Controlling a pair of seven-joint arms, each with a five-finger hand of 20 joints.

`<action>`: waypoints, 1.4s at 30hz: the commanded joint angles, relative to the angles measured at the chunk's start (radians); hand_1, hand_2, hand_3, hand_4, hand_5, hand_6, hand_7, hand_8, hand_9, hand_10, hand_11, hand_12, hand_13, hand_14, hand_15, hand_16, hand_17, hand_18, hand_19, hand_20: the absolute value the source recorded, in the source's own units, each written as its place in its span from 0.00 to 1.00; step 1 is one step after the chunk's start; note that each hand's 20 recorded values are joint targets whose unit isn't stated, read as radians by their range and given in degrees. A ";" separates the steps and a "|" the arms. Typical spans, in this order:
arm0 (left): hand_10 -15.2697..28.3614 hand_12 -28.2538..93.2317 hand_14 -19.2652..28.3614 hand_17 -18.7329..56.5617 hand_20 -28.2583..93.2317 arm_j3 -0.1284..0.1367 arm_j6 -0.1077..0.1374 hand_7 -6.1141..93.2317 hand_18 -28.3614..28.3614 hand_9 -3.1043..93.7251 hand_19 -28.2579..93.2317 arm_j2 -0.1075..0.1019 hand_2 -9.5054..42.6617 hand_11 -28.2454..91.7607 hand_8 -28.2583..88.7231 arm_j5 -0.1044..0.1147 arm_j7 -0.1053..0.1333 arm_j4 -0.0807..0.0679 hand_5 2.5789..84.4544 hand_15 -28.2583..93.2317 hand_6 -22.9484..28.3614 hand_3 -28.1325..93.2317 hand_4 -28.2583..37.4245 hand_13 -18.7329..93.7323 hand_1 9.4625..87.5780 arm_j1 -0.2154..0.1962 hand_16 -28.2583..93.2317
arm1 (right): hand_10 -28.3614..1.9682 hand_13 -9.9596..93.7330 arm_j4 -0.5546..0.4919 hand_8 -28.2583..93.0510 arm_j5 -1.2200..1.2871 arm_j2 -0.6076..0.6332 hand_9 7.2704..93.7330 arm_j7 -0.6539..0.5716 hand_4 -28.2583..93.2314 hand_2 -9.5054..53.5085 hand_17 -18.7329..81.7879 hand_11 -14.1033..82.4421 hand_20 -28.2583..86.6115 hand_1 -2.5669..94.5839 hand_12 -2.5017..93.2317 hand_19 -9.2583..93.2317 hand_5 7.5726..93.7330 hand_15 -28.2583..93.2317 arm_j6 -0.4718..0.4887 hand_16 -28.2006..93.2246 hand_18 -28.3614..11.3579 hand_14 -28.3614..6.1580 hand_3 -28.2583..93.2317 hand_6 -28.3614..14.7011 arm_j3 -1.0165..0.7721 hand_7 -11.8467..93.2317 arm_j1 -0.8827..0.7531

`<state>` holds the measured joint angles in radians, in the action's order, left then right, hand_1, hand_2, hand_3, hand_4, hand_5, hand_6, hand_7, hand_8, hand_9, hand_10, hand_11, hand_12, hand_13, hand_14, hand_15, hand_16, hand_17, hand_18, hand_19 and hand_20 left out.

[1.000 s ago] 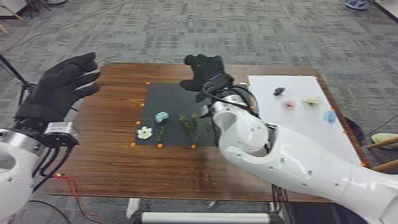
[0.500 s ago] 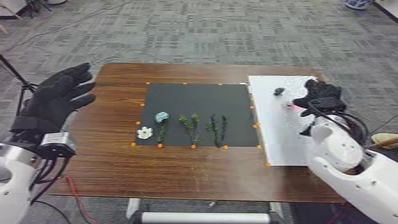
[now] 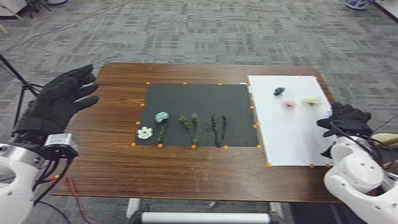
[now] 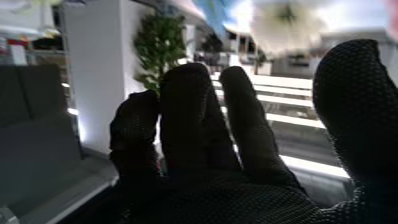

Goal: Arrange flowers

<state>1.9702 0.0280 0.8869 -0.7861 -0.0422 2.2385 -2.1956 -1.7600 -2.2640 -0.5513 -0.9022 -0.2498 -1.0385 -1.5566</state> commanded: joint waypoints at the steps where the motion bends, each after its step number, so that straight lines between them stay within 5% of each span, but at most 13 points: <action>1: 0.57 0.39 0.67 0.11 0.34 0.021 0.006 0.29 0.84 0.21 0.57 0.010 0.14 0.42 0.15 -0.002 0.000 0.012 0.24 0.59 0.48 0.80 0.00 0.23 0.19 -0.014 0.19 | 0.41 0.58 0.108 0.15 0.022 -0.027 0.39 -0.007 0.00 0.00 0.42 0.34 0.74 0.31 0.25 0.88 0.37 0.90 0.048 0.46 0.17 0.48 0.94 0.51 0.081 0.31 0.095; 15: 0.57 0.39 0.67 0.11 0.34 0.039 0.007 0.29 0.84 0.21 0.57 0.013 0.14 0.42 0.15 -0.002 0.004 0.019 0.24 0.59 0.48 0.80 0.00 0.23 0.19 -0.021 0.19 | 0.45 0.60 0.244 0.15 0.055 -0.038 0.44 0.048 0.00 0.00 0.44 0.39 0.74 0.31 0.26 0.89 0.39 0.90 0.015 0.46 0.17 0.50 0.93 0.50 0.186 0.31 0.231; 23: 0.57 0.39 0.67 0.11 0.34 0.034 0.013 0.29 0.84 0.21 0.57 0.007 0.14 0.42 0.15 0.000 0.002 0.016 0.24 0.59 0.48 0.80 0.00 0.23 0.19 -0.013 0.19 | 0.65 0.69 0.331 0.11 0.020 -0.048 0.66 0.101 0.00 0.00 0.48 0.47 0.73 0.38 0.26 0.91 0.56 0.88 -0.105 0.48 0.18 0.58 0.93 0.68 0.325 0.38 0.329; 26: 0.57 0.39 0.67 0.11 0.34 0.038 0.014 0.29 0.84 0.21 0.57 0.009 0.14 0.42 0.15 0.000 0.002 0.018 0.24 0.59 0.48 0.80 0.00 0.23 0.19 -0.017 0.19 | 0.77 0.74 0.338 0.19 0.003 -0.053 0.83 0.114 0.00 0.00 0.51 0.33 0.73 0.49 0.47 0.92 0.66 0.86 -0.097 0.51 0.20 0.64 0.87 0.73 0.351 0.49 0.351; 29: 0.57 0.39 0.67 0.11 0.34 0.040 0.010 0.29 0.84 0.21 0.57 0.008 0.14 0.42 0.15 -0.001 0.002 0.018 0.24 0.59 0.48 0.80 0.00 0.23 0.19 -0.017 0.19 | 0.82 0.78 0.328 0.21 0.011 -0.048 0.91 0.144 0.00 0.00 0.54 0.34 0.73 0.55 0.55 0.93 0.76 0.86 -0.064 0.52 0.20 0.68 0.86 0.76 0.353 0.53 0.356; 42: 0.57 0.39 0.67 0.11 0.34 0.043 0.017 0.29 0.84 0.21 0.57 0.008 0.14 0.42 0.15 0.001 0.008 0.018 0.24 0.59 0.48 0.80 0.00 0.23 0.19 -0.025 0.19 | 0.82 0.80 0.209 0.28 -0.035 0.008 0.93 0.143 0.00 0.00 0.55 0.37 0.73 0.53 0.62 0.93 0.80 0.86 -0.152 0.54 0.19 0.69 0.93 0.72 0.308 0.51 0.325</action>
<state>2.0090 0.0320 0.8908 -0.7863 -0.0375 2.2519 -2.2108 -1.4502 -2.2475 -0.5710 -0.7484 -0.3348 -0.7044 -1.1877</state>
